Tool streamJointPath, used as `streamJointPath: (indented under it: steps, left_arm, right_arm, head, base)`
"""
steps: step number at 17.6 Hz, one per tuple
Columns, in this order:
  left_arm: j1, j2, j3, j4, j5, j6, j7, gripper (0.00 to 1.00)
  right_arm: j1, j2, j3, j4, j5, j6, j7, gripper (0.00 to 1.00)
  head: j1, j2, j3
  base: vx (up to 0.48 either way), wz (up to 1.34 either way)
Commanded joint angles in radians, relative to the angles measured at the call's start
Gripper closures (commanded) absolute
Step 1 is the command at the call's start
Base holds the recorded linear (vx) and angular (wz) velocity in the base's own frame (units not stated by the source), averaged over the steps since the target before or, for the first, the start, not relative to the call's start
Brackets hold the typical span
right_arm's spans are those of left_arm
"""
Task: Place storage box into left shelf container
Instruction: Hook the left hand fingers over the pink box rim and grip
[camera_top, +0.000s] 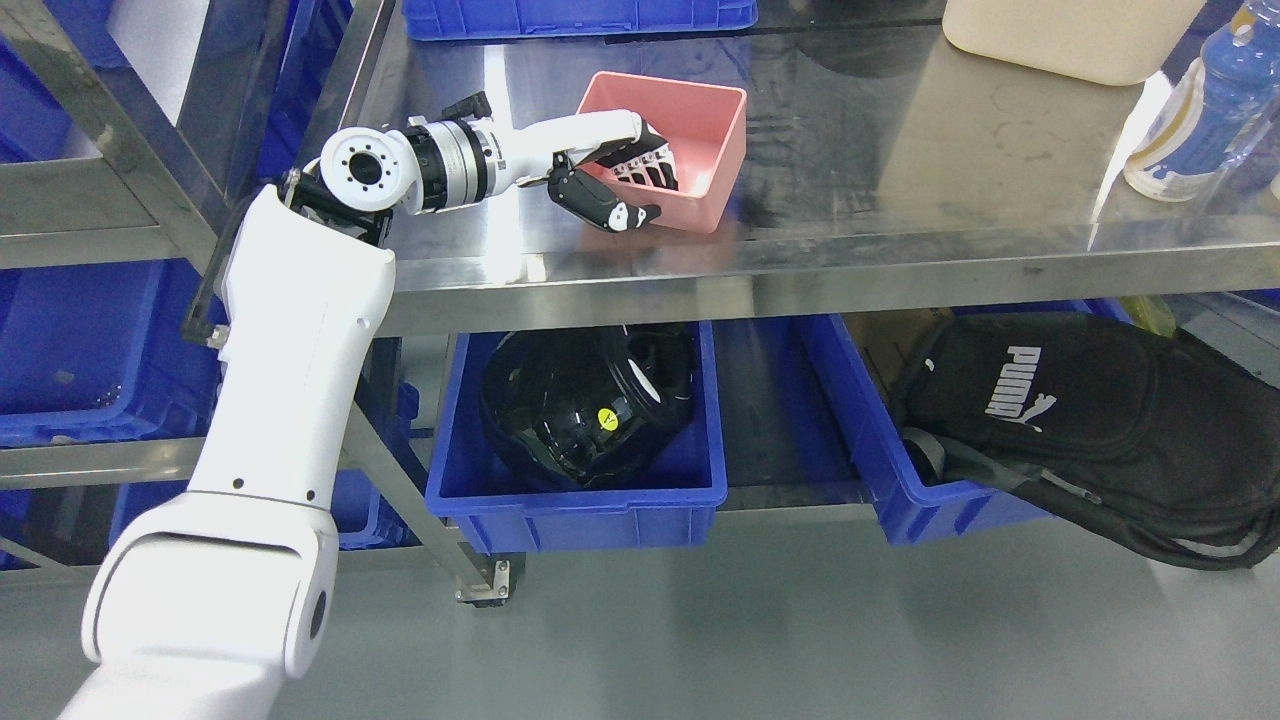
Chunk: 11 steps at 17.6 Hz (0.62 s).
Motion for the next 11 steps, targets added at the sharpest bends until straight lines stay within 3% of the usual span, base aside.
streamJointPath:
  steps: [1,8,10,11]
  left_arm:
    - [-0.008,-0.002,0.219,-0.146,0.012,-0.015,0.002,0.99]
    - [0.188,-0.002,0.214,-0.537,0.066,-0.022,0.005,0.99]
    - [0.268,-0.002,0.184,-0.615,0.094,-0.102,0.010,0.99]
    - [0.320,-0.002,0.173,-0.655,0.094,-0.192,0.010,0.99]
  right_arm:
    - [0.008,-0.017,0.000,-0.017,-0.003,-0.001,0.001,0.00]
    - [0.008,-0.017,0.000,-0.017,-0.003,-0.001,0.001,0.00]
    - [0.008,-0.017,0.000,-0.017,-0.003,-0.001,0.001,0.00]
    - [0.008,-0.017,0.000,-0.017,-0.003,-0.001,0.001,0.00]
  head:
    - [0.0000,0.000,0.000]
    - [0.0000,0.000,0.000]
    - [0.0000,0.000,0.000]
    - [0.0000,0.000,0.000]
  base:
    - [-0.002,-0.04]
    - [0.006,0.00]
    - [0.000,0.00]
    - [0.000,0.00]
